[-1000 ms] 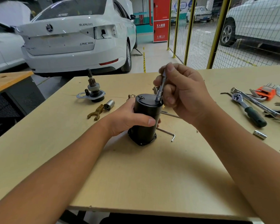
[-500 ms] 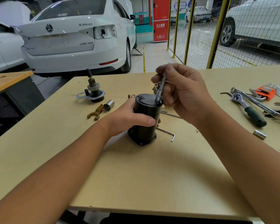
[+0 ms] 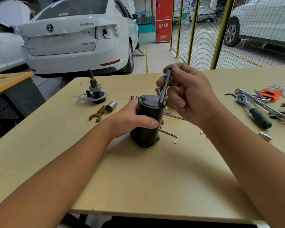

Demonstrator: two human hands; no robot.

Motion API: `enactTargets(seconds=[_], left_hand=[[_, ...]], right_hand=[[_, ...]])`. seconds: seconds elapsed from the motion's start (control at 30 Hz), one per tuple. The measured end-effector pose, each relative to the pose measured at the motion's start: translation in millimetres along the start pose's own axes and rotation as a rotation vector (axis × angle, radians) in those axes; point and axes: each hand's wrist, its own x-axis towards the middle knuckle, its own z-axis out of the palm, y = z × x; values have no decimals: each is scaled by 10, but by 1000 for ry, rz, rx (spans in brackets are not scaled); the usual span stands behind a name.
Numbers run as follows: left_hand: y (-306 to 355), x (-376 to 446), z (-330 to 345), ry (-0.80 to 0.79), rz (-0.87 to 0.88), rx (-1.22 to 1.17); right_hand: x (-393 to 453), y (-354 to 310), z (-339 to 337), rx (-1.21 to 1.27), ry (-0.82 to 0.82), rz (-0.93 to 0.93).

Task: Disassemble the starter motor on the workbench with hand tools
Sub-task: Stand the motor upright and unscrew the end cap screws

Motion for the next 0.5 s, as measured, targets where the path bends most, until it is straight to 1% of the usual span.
enactTargets(seconds=[0.17, 0.5], left_hand=[[-18, 6, -12, -1, 3, -6], [-24, 9, -13, 15, -15, -8]], right_hand=[[5, 6, 17, 34, -13, -11], [8, -7, 14, -121, 9, -46]])
